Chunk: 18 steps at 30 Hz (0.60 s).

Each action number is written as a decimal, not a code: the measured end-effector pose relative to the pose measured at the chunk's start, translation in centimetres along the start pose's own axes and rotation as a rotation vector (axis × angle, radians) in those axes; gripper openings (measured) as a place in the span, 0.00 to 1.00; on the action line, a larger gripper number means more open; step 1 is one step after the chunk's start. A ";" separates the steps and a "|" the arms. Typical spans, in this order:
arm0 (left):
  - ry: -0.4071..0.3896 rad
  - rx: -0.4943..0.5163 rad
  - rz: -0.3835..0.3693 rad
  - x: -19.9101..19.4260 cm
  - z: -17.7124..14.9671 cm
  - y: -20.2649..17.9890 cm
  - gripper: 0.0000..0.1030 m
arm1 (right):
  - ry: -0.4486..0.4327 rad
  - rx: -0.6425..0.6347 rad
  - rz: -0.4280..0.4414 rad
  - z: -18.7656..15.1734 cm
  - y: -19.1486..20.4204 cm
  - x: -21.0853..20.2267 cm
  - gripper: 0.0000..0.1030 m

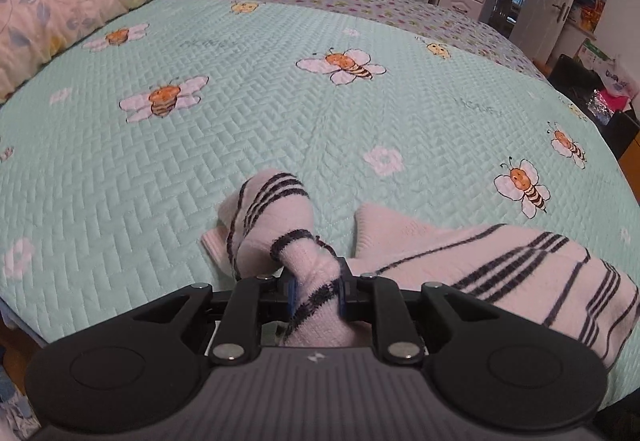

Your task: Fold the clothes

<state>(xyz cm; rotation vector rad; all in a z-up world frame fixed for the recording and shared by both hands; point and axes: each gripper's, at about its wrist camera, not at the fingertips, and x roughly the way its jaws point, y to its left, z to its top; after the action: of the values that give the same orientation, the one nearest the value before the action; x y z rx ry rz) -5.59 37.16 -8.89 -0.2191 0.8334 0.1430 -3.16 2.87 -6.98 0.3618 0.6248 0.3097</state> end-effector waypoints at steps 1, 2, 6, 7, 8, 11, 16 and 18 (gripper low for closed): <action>0.006 -0.001 -0.001 0.1 -0.2 0.2 0.18 | 0.013 -0.029 -0.009 0.8 -0.1 1.5 0.82; 0.012 0.001 -0.002 0.2 -0.4 0.3 0.18 | 0.038 -0.061 -0.012 1.6 -0.3 3.1 0.82; 0.035 0.007 0.000 0.7 -1.0 0.2 0.19 | 0.224 -0.178 -0.020 2.3 -0.4 8.9 0.82; 0.039 0.012 0.003 0.8 -1.1 0.2 0.19 | 0.274 -0.217 -0.025 2.0 -0.2 10.3 0.82; 0.043 0.012 0.004 0.8 -1.2 0.2 0.19 | 0.307 -0.243 -0.020 1.1 0.1 10.7 0.82; 0.054 0.019 0.006 0.9 -1.4 0.2 0.20 | 0.396 -0.314 0.000 -1.7 0.9 11.1 0.80; 0.056 0.024 0.003 0.7 -1.6 0.4 0.20 | 0.297 -0.371 0.093 -4.7 3.2 4.7 0.23; 0.055 0.018 0.001 0.7 -1.8 0.7 0.20 | 0.243 -0.366 0.157 -5.8 3.5 1.0 0.17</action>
<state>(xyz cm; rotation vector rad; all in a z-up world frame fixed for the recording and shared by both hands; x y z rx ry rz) -6.54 37.41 -10.65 -0.2062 0.8894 0.1311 -6.58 7.71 -10.36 0.0196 0.7633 0.6142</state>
